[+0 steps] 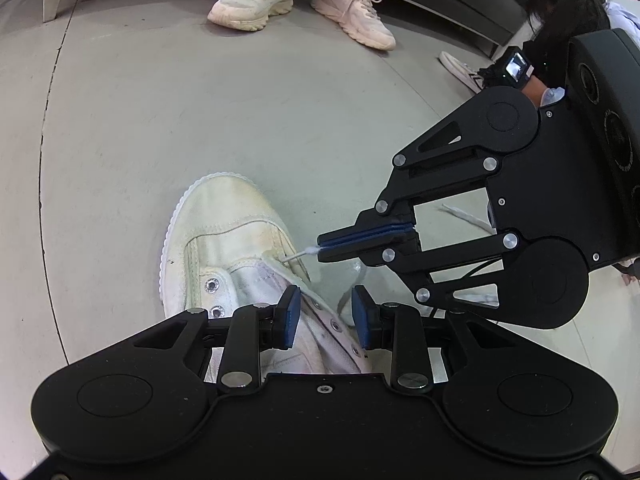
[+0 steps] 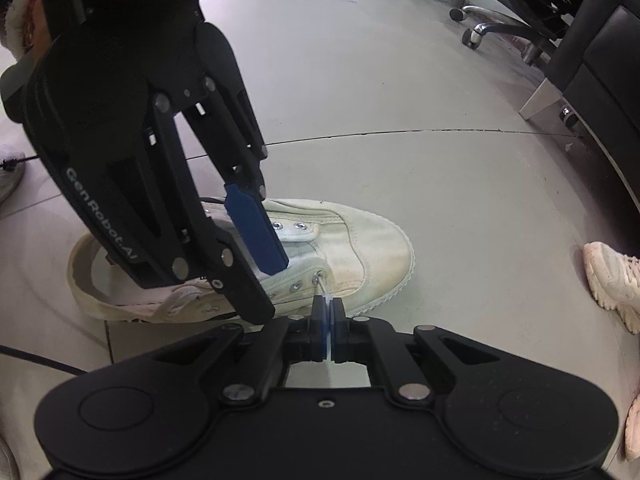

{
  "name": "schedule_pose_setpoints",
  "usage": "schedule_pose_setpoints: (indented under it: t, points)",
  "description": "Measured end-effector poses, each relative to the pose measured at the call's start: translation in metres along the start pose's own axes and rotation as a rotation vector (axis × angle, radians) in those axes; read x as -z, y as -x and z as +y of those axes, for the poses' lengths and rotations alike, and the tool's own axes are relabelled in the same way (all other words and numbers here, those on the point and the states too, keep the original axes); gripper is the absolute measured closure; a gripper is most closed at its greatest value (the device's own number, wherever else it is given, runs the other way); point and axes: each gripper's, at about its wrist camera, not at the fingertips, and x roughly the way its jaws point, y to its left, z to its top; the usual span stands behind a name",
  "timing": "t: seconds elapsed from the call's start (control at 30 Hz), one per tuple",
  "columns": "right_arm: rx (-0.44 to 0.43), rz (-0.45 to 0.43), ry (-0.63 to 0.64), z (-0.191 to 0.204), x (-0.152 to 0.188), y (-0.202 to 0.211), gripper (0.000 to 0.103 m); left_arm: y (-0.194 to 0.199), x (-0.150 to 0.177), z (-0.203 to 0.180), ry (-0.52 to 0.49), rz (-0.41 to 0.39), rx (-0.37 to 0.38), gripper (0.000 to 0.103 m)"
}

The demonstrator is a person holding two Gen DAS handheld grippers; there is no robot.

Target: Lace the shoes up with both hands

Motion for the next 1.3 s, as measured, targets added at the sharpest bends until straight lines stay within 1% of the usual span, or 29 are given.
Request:
schedule_pose_setpoints:
  t: [0.33,0.5,0.73,0.93,1.07,1.17,1.2,1.27,1.3]
  points:
    - [-0.031,-0.014,0.020,-0.006,-0.002,-0.002,0.102,-0.001,0.000,-0.005,-0.050,-0.014,-0.017,0.075]
    - [-0.046,-0.026,0.014,-0.008,-0.003,0.003,0.102,-0.001,0.001,-0.001,-0.039,-0.011,-0.020,0.075]
    - [-0.055,-0.003,0.027,-0.009,-0.001,-0.005,0.102,-0.002,-0.001,0.000,-0.045,-0.018,-0.019,0.075]
    - [-0.075,0.002,0.088,-0.010,-0.004,-0.013,0.102,0.000,0.001,-0.006,-0.086,-0.031,-0.022,0.075]
    - [-0.082,0.007,0.144,-0.008,-0.008,-0.019,0.101,-0.001,0.003,-0.010,-0.121,-0.034,-0.038,0.074]
    - [-0.073,0.006,0.173,-0.008,-0.007,-0.015,0.099,0.000,0.005,-0.012,-0.128,-0.039,-0.036,0.074]
    - [-0.069,0.003,0.175,-0.008,-0.007,-0.013,0.096,0.000,0.006,-0.012,-0.130,-0.040,-0.034,0.074]
    - [-0.057,-0.003,0.174,-0.008,-0.007,-0.007,0.092,0.001,0.007,-0.012,-0.133,-0.042,-0.034,0.074]
    - [-0.049,-0.005,0.172,-0.009,-0.006,-0.004,0.088,0.001,0.007,-0.012,-0.136,-0.043,-0.034,0.074]
